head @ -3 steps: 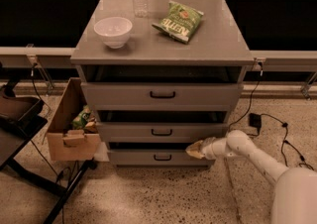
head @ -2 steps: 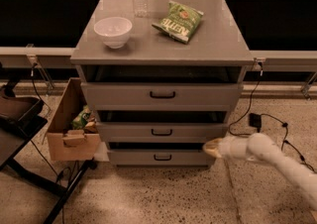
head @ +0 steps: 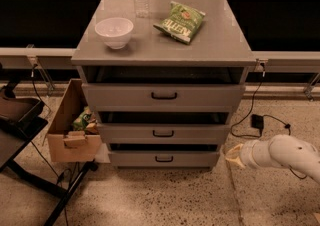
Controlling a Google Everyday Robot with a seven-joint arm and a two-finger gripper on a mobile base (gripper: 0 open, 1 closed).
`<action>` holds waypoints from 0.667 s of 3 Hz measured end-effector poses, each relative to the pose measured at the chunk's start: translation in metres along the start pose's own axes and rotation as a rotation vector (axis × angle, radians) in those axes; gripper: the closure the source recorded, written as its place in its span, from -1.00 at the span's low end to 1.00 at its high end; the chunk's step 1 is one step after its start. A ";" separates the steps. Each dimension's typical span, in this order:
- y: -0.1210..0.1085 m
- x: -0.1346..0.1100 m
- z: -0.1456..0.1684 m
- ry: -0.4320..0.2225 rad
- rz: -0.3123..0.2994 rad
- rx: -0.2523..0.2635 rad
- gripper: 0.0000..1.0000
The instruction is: Close middle drawer
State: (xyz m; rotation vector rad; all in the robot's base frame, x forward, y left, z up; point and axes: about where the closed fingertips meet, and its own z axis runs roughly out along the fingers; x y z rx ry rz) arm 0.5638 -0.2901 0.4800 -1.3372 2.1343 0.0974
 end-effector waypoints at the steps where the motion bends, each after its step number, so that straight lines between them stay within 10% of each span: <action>1: 0.064 -0.007 -0.055 0.158 -0.014 -0.122 1.00; 2: 0.101 -0.027 -0.117 0.296 -0.011 -0.184 1.00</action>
Offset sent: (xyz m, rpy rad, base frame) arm -0.1664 0.0194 0.2507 -0.4197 0.2833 -0.0138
